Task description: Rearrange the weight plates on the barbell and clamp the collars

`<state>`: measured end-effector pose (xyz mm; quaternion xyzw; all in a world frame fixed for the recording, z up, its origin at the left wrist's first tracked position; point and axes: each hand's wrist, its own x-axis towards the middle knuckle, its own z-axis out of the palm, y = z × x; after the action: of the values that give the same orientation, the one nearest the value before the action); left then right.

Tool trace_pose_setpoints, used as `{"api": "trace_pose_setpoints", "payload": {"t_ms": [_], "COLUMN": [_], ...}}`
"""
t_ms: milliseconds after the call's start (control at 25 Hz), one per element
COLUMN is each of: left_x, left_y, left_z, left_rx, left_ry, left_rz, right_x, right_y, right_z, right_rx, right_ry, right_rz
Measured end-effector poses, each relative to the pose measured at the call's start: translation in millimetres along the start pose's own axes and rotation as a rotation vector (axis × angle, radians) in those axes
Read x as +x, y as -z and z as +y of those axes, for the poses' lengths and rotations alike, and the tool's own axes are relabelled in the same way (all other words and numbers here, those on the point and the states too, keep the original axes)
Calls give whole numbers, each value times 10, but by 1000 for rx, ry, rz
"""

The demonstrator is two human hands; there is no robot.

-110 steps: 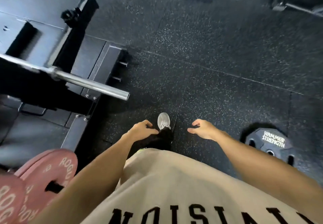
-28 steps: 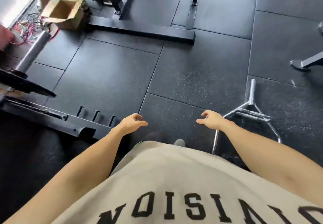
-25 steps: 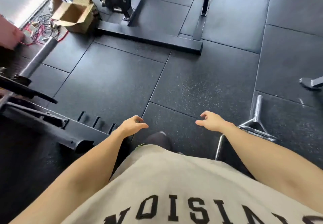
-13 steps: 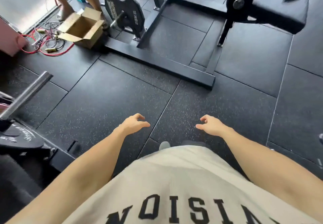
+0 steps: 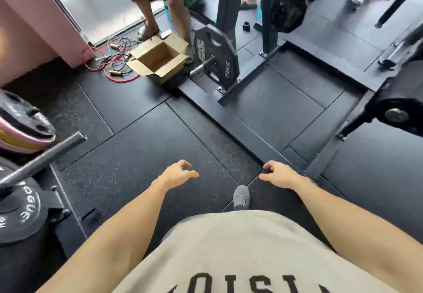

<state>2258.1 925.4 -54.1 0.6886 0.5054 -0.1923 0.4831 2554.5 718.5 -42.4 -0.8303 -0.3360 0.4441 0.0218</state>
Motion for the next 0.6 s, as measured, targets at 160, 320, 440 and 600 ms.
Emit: {"api": "trace_pose_setpoints", "payload": {"t_ms": [160, 320, 440, 600], "left_x": [320, 627, 969, 1286], "left_y": [523, 1031, 1513, 2193], "left_z": [300, 288, 117, -133], "left_rx": [-150, -297, -401, -523], "left_ry": [128, 243, 303, 369], "left_rz": [113, 199, 253, 333], "right_x": [985, 1815, 2461, 3033], "right_y": [956, 1415, 1566, 1639], "right_z": [-670, -1526, -2384, -3511], "right_rx": [-171, -285, -386, -549], "right_ry": [123, 223, 307, 409], "right_rz": [-53, -137, -182, -221]}}
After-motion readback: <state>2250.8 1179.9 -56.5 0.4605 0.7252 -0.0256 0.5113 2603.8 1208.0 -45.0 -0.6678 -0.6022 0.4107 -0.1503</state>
